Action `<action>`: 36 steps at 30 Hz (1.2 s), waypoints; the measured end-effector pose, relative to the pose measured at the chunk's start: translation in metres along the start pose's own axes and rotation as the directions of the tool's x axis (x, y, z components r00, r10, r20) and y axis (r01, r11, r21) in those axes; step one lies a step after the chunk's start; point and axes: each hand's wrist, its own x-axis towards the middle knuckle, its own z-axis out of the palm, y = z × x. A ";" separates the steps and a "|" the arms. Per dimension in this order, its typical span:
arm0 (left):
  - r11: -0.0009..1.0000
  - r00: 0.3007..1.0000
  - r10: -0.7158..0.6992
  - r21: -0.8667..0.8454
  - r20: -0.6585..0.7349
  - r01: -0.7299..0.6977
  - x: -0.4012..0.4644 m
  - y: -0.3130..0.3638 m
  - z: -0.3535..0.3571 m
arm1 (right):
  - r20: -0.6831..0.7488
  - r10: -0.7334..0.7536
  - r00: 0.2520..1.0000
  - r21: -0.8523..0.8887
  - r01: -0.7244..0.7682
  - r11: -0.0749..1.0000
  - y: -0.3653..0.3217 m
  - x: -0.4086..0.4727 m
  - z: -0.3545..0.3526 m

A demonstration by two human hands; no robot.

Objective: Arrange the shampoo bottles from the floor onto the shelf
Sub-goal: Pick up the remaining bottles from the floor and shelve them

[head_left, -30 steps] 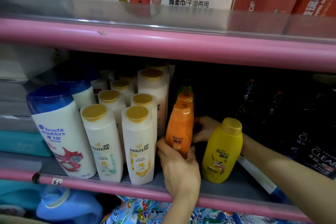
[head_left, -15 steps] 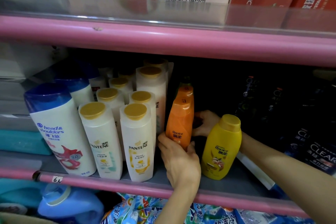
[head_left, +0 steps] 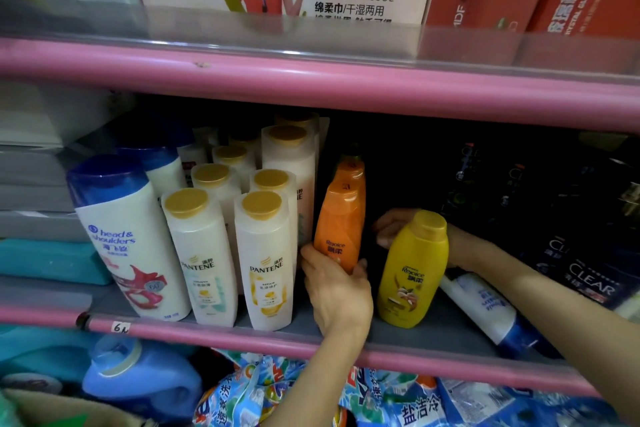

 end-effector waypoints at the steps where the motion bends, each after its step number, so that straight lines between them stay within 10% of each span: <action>1: 1.000 1.000 -0.005 0.005 0.003 0.005 0.000 0.000 0.000 | 0.008 0.026 1.000 -0.023 -0.025 0.999 0.004 -0.006 -0.003; 15: 0.997 0.998 -0.047 0.063 0.038 0.045 -0.004 0.011 -0.011 | -0.127 0.144 0.981 0.311 -0.098 0.945 0.026 -0.087 0.044; 36: 0.997 0.988 -0.061 0.059 0.141 0.053 -0.032 0.009 -0.031 | -0.313 0.103 0.944 0.331 0.007 0.944 0.024 -0.079 0.067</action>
